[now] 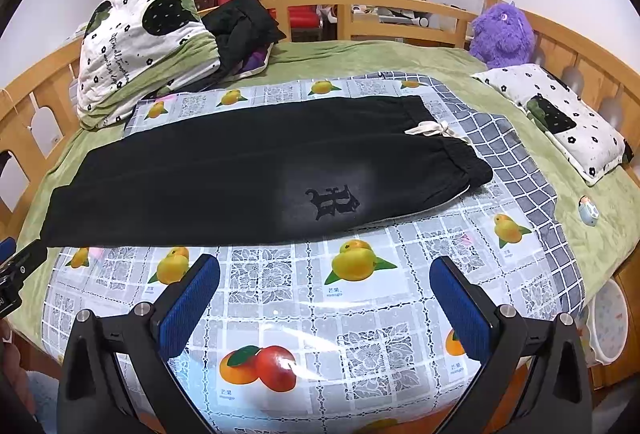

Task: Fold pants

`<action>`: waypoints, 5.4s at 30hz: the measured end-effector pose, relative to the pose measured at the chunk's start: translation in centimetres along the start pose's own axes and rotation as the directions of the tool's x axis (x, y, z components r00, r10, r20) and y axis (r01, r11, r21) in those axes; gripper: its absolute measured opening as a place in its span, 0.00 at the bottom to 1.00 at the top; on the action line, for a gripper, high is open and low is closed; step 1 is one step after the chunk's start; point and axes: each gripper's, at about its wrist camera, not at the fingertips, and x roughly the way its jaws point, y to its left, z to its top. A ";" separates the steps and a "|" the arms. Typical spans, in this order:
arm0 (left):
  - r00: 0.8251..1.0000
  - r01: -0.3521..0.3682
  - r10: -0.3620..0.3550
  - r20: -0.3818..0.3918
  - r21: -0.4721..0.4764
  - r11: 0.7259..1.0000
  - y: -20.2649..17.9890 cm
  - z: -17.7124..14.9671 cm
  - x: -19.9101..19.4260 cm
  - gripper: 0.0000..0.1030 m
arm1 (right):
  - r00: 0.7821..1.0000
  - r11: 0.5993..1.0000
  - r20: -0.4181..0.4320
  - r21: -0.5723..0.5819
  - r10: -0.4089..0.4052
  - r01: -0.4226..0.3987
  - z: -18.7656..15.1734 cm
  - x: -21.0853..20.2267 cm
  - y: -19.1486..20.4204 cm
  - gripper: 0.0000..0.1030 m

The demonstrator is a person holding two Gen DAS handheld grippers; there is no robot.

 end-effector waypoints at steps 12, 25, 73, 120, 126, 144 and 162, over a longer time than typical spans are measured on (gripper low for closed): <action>1.000 -0.001 0.001 0.001 0.006 1.000 -0.1 0.0 -0.1 1.00 | 1.000 1.000 -0.001 0.005 0.007 -0.007 -0.1 0.0 0.0 1.00; 1.000 -0.003 0.003 -0.003 0.007 1.000 -0.1 0.0 -0.1 1.00 | 1.000 1.000 -0.001 0.008 0.008 -0.008 0.0 -0.1 0.0 1.00; 0.994 0.095 -0.095 0.055 0.000 0.995 -0.8 0.5 -1.2 1.00 | 0.998 0.997 0.019 -0.056 0.052 -0.051 0.8 -1.9 2.0 1.00; 0.973 0.159 -0.221 -0.069 -0.491 0.856 15.9 -2.3 21.2 0.68 | 0.925 0.821 -0.074 0.490 0.373 -0.292 0.9 23.5 -15.2 0.42; 0.991 0.047 -0.097 -0.088 -0.449 0.892 16.3 0.0 21.3 0.11 | 0.951 0.870 -0.053 0.420 0.306 -0.257 3.1 24.3 -13.4 0.17; 0.994 0.012 0.016 0.112 -0.250 0.968 14.3 18.4 25.9 0.10 | 0.946 0.920 0.092 0.220 0.311 -0.324 20.5 27.9 -9.8 0.15; 0.996 -0.084 0.085 -0.001 -0.077 0.993 9.3 14.4 27.0 0.61 | 0.977 0.964 -0.067 0.186 0.204 -0.189 18.2 31.9 -8.6 0.48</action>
